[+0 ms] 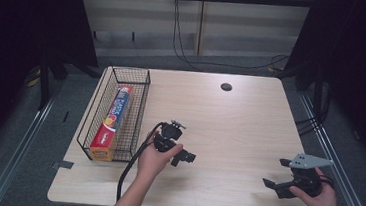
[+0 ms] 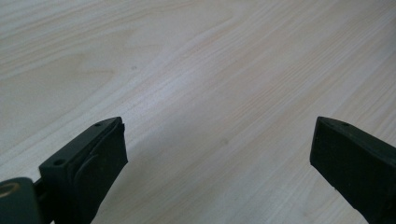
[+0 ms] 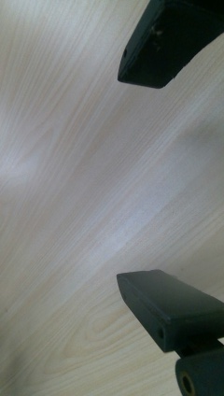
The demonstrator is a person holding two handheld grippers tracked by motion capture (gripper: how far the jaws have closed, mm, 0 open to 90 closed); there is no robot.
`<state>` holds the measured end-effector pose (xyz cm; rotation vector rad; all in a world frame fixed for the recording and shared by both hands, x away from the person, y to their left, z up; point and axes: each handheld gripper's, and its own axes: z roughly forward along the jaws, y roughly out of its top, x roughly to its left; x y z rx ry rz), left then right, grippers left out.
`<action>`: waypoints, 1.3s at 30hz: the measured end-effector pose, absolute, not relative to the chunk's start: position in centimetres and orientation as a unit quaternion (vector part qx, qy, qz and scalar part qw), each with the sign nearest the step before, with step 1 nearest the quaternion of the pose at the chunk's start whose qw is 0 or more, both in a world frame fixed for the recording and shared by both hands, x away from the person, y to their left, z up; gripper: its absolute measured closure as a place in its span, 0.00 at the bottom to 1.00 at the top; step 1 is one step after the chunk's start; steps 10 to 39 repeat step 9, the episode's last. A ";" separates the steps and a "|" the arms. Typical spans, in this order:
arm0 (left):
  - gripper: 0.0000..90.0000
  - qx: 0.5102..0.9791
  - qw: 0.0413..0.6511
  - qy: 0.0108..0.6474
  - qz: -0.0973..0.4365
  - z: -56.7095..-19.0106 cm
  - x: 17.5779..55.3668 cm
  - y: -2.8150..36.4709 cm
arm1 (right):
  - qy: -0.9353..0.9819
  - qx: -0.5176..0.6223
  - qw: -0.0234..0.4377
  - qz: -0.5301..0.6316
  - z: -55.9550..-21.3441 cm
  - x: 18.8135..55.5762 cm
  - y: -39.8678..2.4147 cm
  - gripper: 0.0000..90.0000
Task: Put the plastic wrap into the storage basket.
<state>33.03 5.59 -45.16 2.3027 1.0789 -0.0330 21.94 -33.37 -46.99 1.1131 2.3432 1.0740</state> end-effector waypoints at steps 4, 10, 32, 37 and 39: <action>0.04 0.867 0.294 0.404 -0.006 -45.6 32.7 5.7 | 0.824 0.389 0.166 0.377 -47.0 21.9 -33.3 0.05; 0.04 0.868 0.292 0.403 -0.012 -45.9 32.6 5.9 | 0.825 0.388 0.166 0.376 -47.1 21.9 -33.2 0.05; 0.04 0.868 0.292 0.403 -0.012 -45.9 32.6 5.9 | 0.825 0.388 0.166 0.376 -47.1 21.9 -33.2 0.05; 0.04 0.868 0.292 0.403 -0.012 -45.9 32.6 5.9 | 0.825 0.388 0.166 0.376 -47.1 21.9 -33.2 0.05; 0.04 0.868 0.292 0.403 -0.012 -45.9 32.6 5.9 | 0.825 0.388 0.166 0.376 -47.1 21.9 -33.2 0.05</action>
